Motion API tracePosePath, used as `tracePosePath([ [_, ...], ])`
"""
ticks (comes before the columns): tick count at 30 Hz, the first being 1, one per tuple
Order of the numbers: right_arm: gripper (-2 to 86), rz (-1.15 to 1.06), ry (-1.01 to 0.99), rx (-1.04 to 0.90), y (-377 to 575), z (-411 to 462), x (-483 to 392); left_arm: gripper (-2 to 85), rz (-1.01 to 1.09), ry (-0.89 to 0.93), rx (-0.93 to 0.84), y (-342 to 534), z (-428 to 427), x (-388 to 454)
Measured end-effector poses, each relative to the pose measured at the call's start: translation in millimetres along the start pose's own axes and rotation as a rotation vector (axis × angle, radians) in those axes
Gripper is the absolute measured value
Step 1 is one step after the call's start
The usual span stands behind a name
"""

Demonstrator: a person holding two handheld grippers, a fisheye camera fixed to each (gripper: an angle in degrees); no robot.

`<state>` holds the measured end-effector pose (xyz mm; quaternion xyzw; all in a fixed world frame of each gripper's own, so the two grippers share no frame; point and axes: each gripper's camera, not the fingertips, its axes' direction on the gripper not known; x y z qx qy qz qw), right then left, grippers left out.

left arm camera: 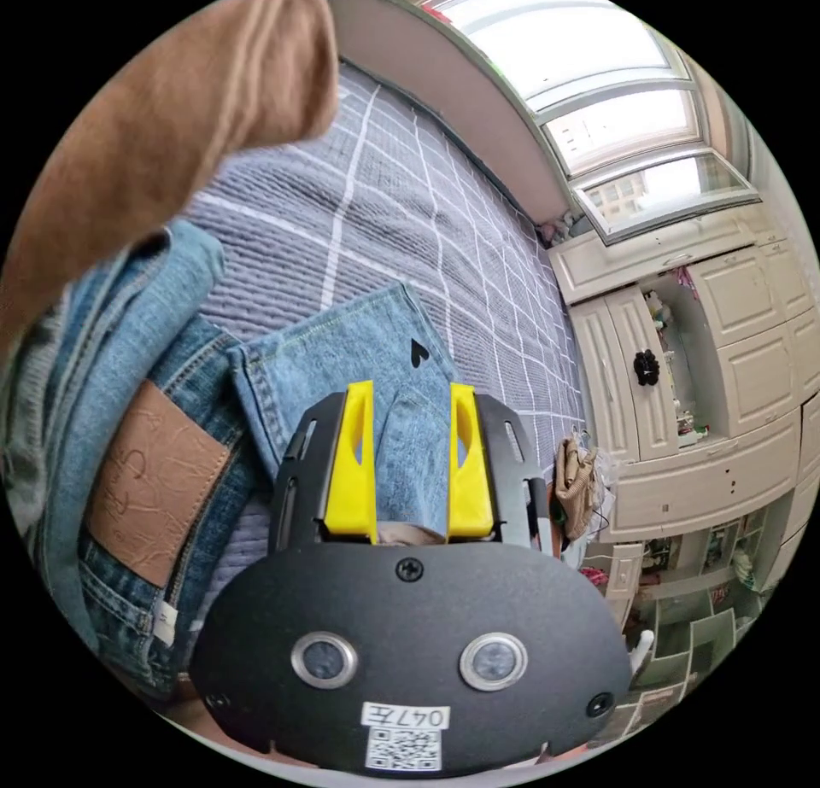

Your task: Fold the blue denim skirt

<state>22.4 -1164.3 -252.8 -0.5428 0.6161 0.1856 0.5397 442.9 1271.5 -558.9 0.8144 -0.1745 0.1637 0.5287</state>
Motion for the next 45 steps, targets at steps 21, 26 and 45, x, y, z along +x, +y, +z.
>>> tracePosePath([
  [21, 11.7, 0.715, -0.045, 0.167, 135.5, -29.5, 266.1, -1.0, 0.259, 0.072, -0.164, 86.8, 145.3, 162.9],
  [26, 2.2, 0.492, 0.055, 0.109, 110.6, -50.1, 218.3, -1.0, 0.274, 0.056, -0.18, 110.4, 156.8, 183.7],
  [45, 7.8, 0.222, 0.126, 0.419, 1.7, -226.7, 122.1, -1.0, 0.066, 0.103, 0.054, 159.0, 57.6, 165.0],
])
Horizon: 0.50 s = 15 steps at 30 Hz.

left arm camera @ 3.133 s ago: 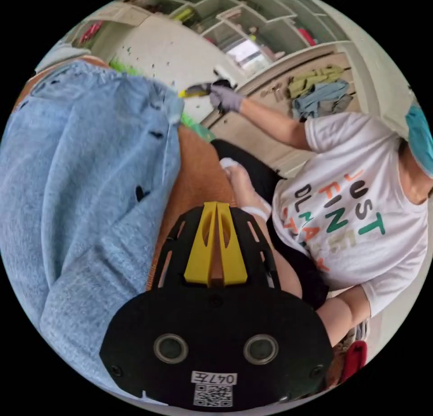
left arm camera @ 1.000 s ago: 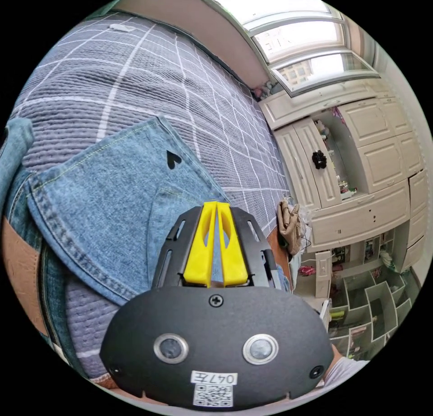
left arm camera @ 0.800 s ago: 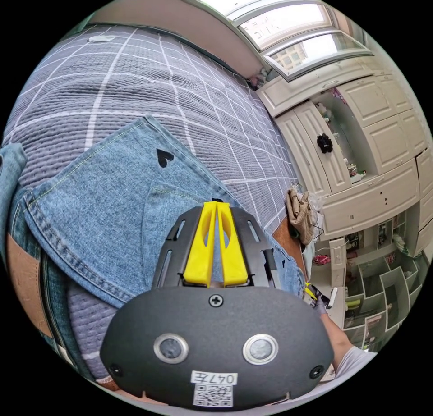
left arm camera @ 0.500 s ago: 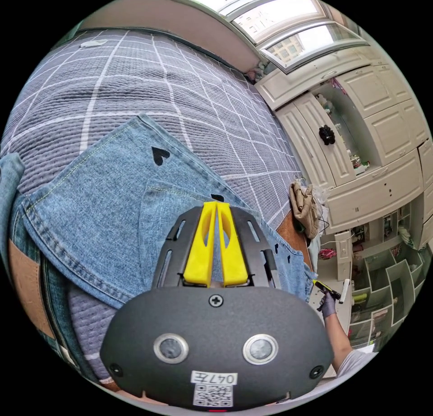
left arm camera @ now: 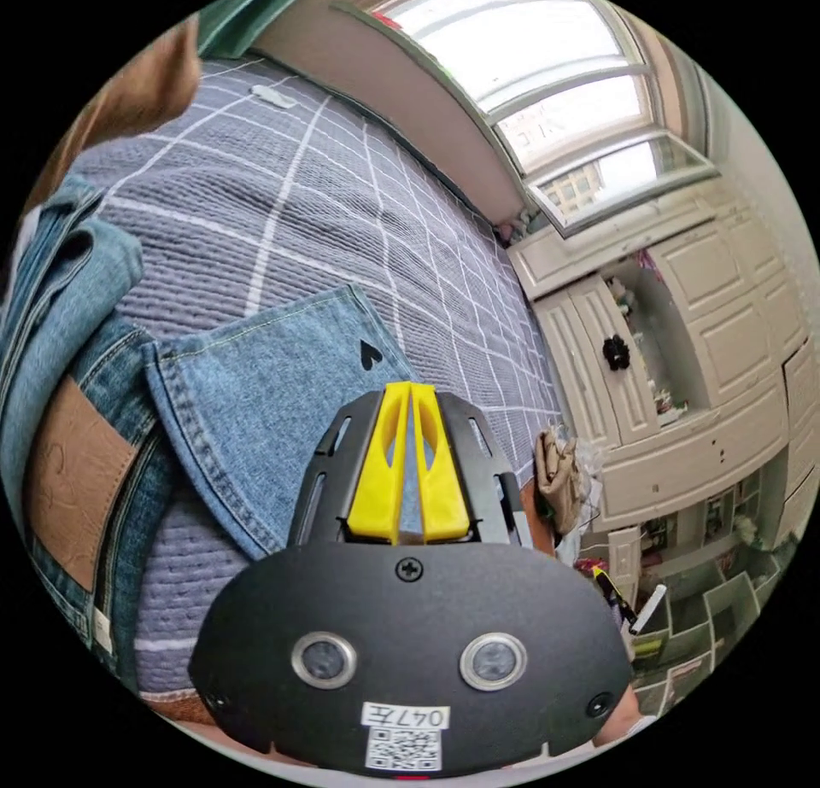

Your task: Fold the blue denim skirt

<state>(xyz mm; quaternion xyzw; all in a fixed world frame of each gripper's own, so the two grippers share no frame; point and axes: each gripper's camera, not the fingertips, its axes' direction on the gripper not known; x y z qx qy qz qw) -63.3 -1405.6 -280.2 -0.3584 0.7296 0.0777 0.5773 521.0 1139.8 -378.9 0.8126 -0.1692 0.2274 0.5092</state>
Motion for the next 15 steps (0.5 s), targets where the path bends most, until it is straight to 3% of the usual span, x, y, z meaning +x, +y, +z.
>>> tracePosePath([
  [4, 6.0, -0.327, -0.573, 0.028, -102.8, 18.2, -141.9, -1.0, -0.03, 0.055, -0.04, 2.6, -5.0, -6.2],
  [7, 5.7, -0.515, -0.817, -0.028, -163.6, 48.3, -260.1, -1.0, -0.017, 0.062, -0.024, 1.9, -21.1, -3.9],
  [12, 5.7, -0.716, -0.956, -0.171, -227.5, 101.9, -428.7, -1.0, 0.003, 0.065, 0.007, 0.3, -43.7, 3.3],
  [15, 5.7, -0.85, -0.88, -0.225, -244.7, 121.7, -502.9, -1.0, -0.021, 0.084, 0.01, -1.6, -47.2, 0.4],
])
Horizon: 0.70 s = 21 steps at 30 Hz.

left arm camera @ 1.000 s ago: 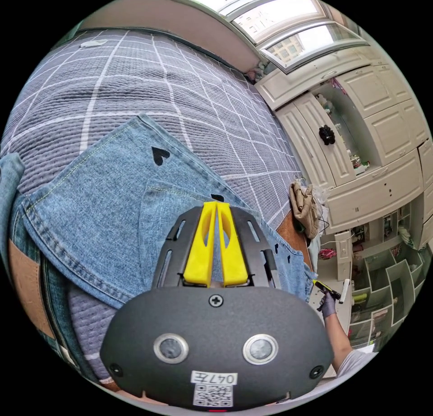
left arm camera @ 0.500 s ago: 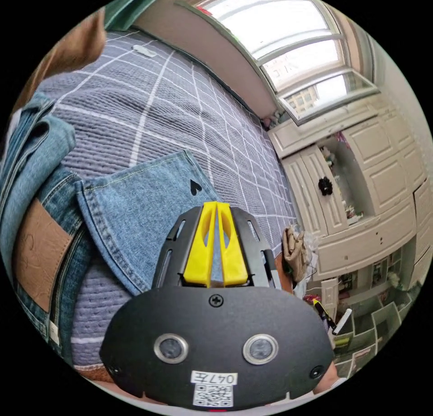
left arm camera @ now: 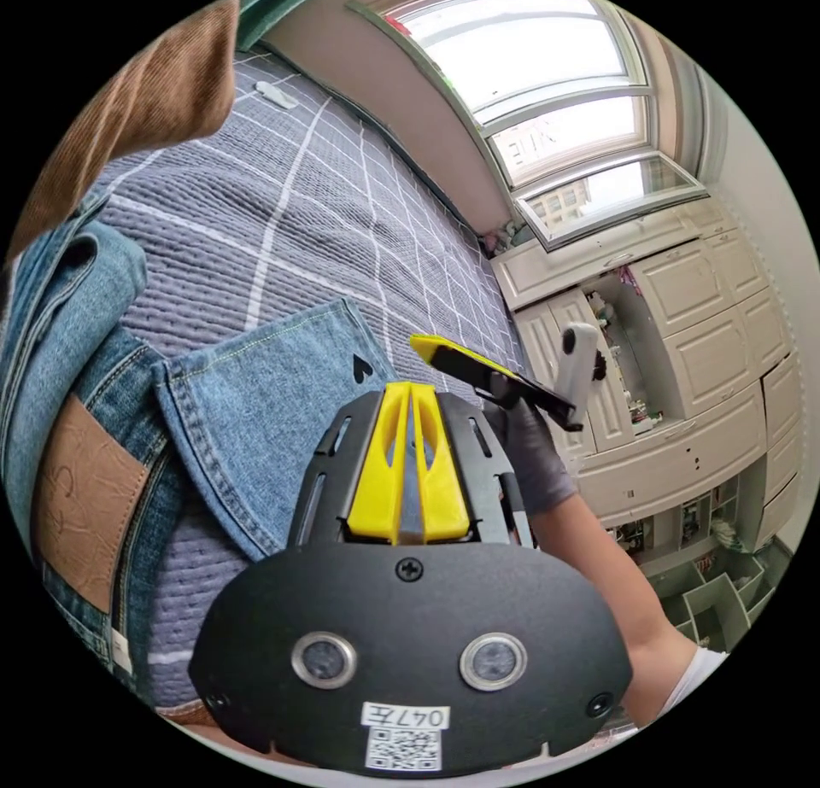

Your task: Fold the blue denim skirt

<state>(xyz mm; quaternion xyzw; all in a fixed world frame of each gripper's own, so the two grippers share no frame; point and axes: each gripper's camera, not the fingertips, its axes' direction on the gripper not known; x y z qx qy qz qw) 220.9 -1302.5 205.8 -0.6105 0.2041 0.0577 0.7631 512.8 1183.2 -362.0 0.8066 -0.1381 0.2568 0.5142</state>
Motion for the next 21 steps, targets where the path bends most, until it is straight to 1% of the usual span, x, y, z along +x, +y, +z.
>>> tracePosePath([
  [3, 4.9, -0.017, 0.045, -0.08, -28.9, 27.1, 1.7, -1.0, -0.055, 0.045, -0.016, -0.4, 4.4, -10.5],
  [6, 0.8, -0.006, 0.062, -0.151, -34.0, 40.3, 1.4, -1.0, -0.084, 0.076, -0.037, 2.8, 12.1, -10.6],
  [9, -0.7, -0.07, 0.059, -0.119, -33.2, 26.6, -16.1, -1.0, -0.08, 0.095, -0.056, 7.0, 16.8, 0.4],
  [11, -0.8, -0.108, 0.113, -0.077, -35.0, 7.0, -28.9, -1.0, -0.073, 0.099, -0.056, 7.9, 14.5, 6.8],
  [14, -0.8, -0.175, 0.285, -0.009, -38.3, -36.3, -51.2, -1.0, -0.074, 0.104, -0.023, 6.3, 1.0, 12.3],
  [16, -0.5, -0.191, 0.447, 0.069, -40.3, -68.1, -54.8, -1.0, -0.075, 0.106, 0.005, 5.3, -8.5, 17.7],
  [18, 0.8, -0.141, 0.472, 0.1, -49.0, -78.3, -37.6, -1.0, -0.07, 0.106, 0.007, 4.9, -8.9, 23.4],
  [20, 5.1, -0.049, 0.445, 0.019, -59.9, -63.6, -3.9, -1.0, -0.063, 0.098, -0.001, 2.7, -5.8, 28.1],
  [21, 5.7, 0.039, 0.48, -0.124, -64.1, -47.7, 19.9, -1.0, -0.062, 0.087, -0.005, -0.9, -5.1, 28.6],
])
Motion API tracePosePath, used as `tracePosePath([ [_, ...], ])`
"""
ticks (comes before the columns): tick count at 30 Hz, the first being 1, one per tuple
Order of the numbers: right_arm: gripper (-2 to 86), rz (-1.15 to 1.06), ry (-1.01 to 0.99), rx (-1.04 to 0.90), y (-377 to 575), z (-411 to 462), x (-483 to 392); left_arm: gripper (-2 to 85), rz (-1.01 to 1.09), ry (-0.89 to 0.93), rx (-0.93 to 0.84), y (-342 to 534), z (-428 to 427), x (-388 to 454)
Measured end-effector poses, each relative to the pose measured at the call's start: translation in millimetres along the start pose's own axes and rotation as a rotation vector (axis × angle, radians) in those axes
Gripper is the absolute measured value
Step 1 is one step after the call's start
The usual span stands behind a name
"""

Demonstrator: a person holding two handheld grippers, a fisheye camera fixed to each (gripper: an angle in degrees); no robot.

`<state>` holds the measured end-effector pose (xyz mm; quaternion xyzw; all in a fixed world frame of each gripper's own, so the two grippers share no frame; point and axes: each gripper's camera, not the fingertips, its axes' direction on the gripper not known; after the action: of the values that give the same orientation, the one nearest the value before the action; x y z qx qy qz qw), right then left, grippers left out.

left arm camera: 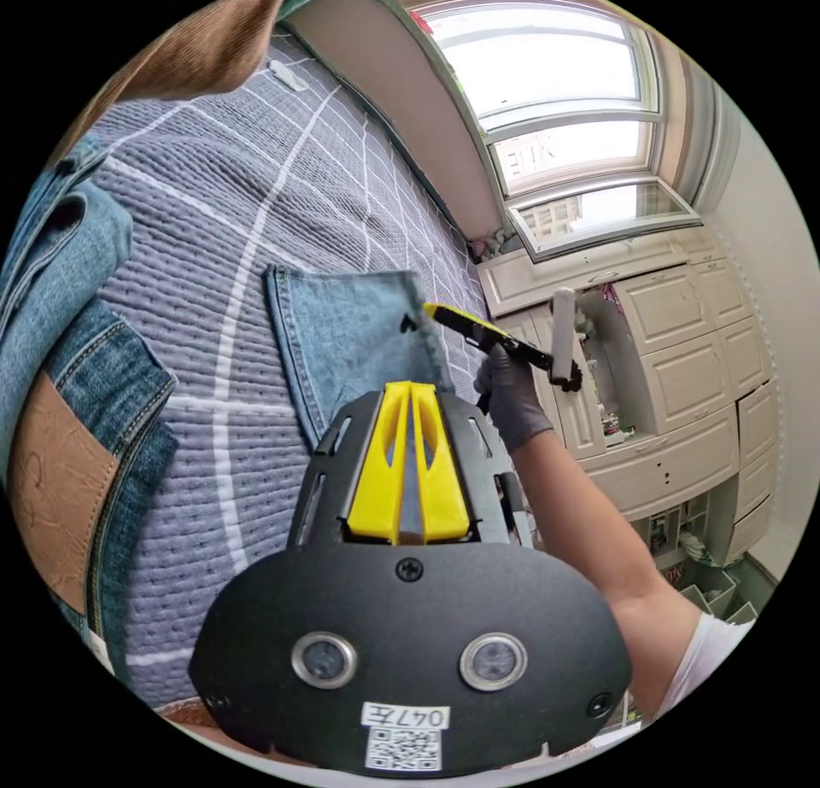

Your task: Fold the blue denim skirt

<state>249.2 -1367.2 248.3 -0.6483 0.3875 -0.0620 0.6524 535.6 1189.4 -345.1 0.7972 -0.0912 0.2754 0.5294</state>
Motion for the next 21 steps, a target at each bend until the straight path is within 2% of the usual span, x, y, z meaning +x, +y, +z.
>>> tracePosePath([
  [1, 5.9, 0.054, 0.03, -0.108, 1.1, 9.9, 12.1, -1.0, -0.011, -0.011, 0.005, -4.2, -2.9, -2.2],
  [2, 5.8, 0.079, 0.023, -0.087, 6.5, 4.8, 16.7, -1.0, -0.02, -0.011, 0.012, -5.9, -5.7, -4.1],
  [4, 5.3, 0.19, -0.07, 0.159, 53.4, -42.6, 26.6, -1.0, -0.04, 0.001, 0.036, -9.6, -14.4, -4.1],
  [6, 5.6, 0.251, -0.125, 0.201, 99.1, -63.8, 26.1, -1.0, -0.026, 0.004, 0.038, -8.0, -12.6, 6.4],
  [10, 7.6, 0.4, -0.163, 0.004, 220.3, -47.5, 17.8, -1.0, -0.024, 0.016, 0.033, -0.8, -2.9, 23.3],
  [13, 7.8, 0.58, -0.266, 0.009, 297.0, -21.9, 20.9, -1.0, -0.008, 0.015, 0.018, 4.4, 6.7, 38.1],
  [16, 2.8, 0.657, -0.402, 0.083, 329.8, 3.4, 19.2, -1.0, 0.017, 0.007, 0.014, 7.1, 12.4, 54.0],
  [19, 0.2, 0.598, -0.578, 0.065, 328.5, 29.8, 10.1, -1.0, 0.03, -0.012, 0.031, 5.7, 12.2, 65.3],
  [21, 0.7, 0.605, -0.564, 0.06, 328.0, 29.3, 8.2, -1.0, 0.027, -0.015, 0.039, 5.5, 12.2, 69.9],
])
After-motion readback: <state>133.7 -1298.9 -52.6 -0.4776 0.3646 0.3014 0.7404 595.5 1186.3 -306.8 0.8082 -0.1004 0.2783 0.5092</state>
